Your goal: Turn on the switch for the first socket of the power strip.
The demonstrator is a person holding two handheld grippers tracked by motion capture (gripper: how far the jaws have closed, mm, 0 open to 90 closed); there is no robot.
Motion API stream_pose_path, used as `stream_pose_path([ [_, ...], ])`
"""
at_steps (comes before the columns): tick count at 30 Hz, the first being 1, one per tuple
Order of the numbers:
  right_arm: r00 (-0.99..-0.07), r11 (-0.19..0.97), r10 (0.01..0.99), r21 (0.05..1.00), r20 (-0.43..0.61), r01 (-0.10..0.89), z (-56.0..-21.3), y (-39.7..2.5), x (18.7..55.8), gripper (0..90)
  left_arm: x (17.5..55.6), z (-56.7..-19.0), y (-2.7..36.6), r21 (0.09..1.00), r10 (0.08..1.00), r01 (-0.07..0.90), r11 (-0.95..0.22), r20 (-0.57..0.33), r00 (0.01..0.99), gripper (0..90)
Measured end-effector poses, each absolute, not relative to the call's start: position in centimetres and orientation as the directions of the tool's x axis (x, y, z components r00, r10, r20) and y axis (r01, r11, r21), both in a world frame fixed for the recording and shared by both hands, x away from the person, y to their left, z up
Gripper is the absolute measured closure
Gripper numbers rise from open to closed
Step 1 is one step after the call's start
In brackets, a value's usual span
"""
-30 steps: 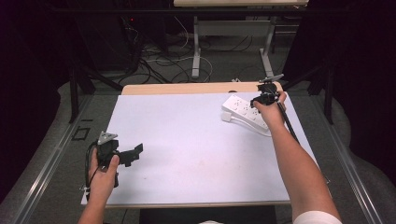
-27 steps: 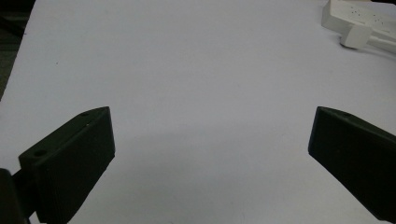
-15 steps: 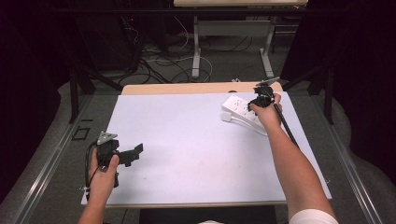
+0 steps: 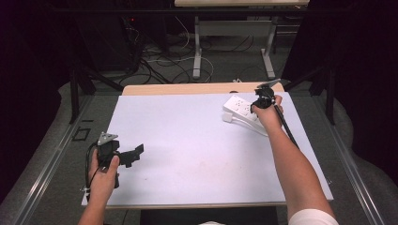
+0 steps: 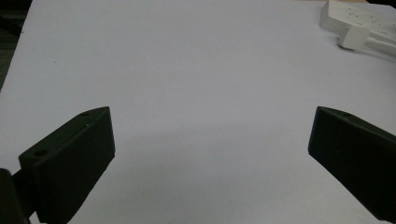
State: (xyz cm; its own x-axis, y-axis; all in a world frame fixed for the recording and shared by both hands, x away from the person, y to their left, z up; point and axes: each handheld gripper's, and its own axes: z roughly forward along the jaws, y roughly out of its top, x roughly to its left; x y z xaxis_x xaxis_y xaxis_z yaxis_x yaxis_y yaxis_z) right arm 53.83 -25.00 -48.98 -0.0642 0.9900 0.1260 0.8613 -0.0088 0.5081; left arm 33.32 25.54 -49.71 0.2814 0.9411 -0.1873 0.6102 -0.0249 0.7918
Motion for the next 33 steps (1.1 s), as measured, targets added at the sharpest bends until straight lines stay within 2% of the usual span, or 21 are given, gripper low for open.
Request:
stream_pose_path([
  [19,-0.057,0.006,0.994,0.464,0.096,0.886,-50.1,-25.2,53.9,88.5,33.3,-49.7,25.6,0.791,0.942,0.611,-0.026,-0.185,0.28,0.6],
  [33,-0.052,0.013,0.996,0.444,0.077,0.896,-50.2,-25.3,54.0,90.0,33.3,-49.8,25.5,0.792,0.942,0.61,-0.026,-0.185,0.28,0.6],
])
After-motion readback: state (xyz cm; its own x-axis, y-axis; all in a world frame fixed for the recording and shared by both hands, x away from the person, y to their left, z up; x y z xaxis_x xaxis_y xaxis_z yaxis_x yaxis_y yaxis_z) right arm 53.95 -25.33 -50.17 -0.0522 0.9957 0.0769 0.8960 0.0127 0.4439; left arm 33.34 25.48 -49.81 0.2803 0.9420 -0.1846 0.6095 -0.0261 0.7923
